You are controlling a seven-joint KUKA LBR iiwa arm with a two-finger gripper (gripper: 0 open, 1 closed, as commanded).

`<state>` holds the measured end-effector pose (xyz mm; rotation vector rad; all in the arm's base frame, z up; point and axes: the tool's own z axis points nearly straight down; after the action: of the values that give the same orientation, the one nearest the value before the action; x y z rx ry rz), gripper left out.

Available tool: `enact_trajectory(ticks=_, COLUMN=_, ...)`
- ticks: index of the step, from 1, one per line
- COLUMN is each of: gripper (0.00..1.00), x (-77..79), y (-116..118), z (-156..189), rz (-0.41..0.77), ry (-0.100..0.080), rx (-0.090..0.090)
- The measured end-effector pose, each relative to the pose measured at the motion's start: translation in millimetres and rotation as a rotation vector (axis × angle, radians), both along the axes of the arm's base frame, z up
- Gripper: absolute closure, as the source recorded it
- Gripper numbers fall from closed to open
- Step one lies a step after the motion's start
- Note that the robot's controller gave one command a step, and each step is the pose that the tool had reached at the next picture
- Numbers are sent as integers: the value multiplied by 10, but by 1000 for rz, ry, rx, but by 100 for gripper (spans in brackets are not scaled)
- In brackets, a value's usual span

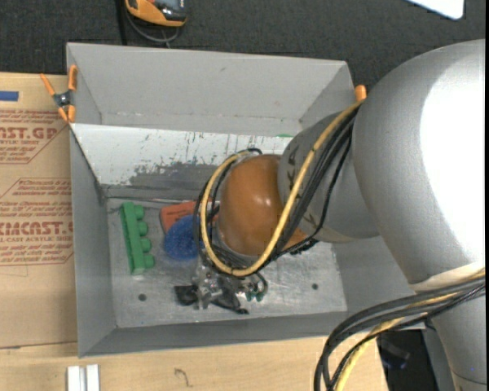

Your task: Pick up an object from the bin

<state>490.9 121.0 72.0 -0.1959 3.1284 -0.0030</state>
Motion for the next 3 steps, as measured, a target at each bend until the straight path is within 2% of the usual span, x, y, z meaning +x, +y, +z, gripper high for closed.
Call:
enact_trajectory(ticks=1, gripper=100, x=-13, y=-2, z=53, rz=7, ry=5, rx=-1)
enact_trajectory(ticks=2, gripper=100, x=-44, y=1, z=245, rz=3, ry=14, rx=-1)
enact_trajectory(ticks=3, gripper=100, x=-21, y=8, z=431, rz=4, ry=6, rx=2)
